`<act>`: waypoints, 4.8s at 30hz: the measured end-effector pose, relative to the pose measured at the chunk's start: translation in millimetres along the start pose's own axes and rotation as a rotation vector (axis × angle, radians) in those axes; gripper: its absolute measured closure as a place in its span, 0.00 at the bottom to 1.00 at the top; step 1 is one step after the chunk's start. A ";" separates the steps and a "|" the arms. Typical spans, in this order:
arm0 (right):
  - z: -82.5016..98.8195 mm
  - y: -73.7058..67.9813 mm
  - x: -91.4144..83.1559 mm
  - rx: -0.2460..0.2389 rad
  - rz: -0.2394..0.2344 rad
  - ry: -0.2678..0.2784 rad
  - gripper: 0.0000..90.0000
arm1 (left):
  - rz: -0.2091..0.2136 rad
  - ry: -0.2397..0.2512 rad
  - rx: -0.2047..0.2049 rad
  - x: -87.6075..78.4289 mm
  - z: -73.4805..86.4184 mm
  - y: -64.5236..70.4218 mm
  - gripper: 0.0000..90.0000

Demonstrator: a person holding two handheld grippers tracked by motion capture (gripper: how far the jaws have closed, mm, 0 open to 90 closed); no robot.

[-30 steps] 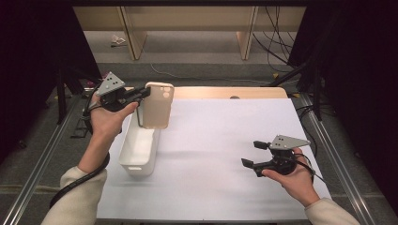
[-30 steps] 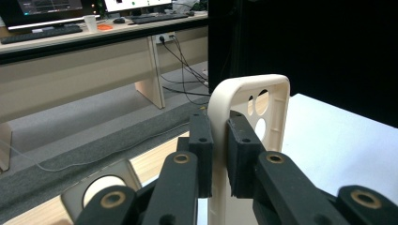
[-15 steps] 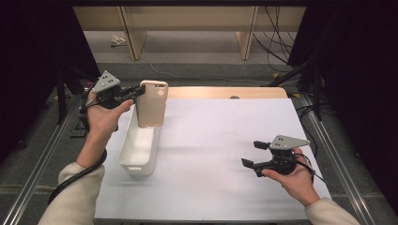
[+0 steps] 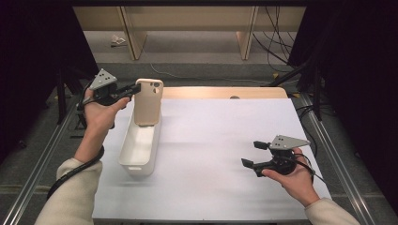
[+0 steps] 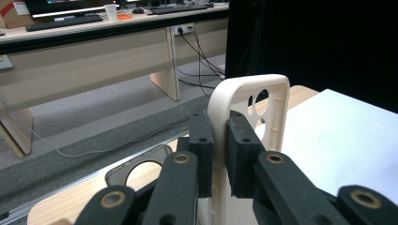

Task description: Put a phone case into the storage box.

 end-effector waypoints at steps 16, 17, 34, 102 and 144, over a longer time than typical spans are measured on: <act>0.9 0.0 0.9 0.002 -0.004 -0.005 0.19 | -0.018 0.001 -0.015 2.7 -2.4 -13.3 0.91; 0.9 0.1 1.0 0.001 -0.003 -0.004 0.19 | -0.018 0.002 -0.018 3.1 -2.0 -14.1 0.91; 1.2 0.2 1.0 0.003 -0.003 -0.006 0.19 | -0.029 -0.006 -0.044 14.3 10.4 -29.7 0.91; 1.5 -0.1 0.8 -0.003 -0.005 -0.006 0.18 | -0.033 -0.100 -0.099 47.3 68.8 -49.0 0.90; 2.2 -0.6 1.7 -0.008 -0.003 -0.010 0.17 | -0.086 -0.139 -0.085 57.6 77.1 -60.2 0.86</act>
Point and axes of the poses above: each handheld gripper's, and its own axes: x roughly forward along the jaws, z roughly out of its underside, y roughly to its right, the point moved 3 cm from there along x, roughly forward along the jaws
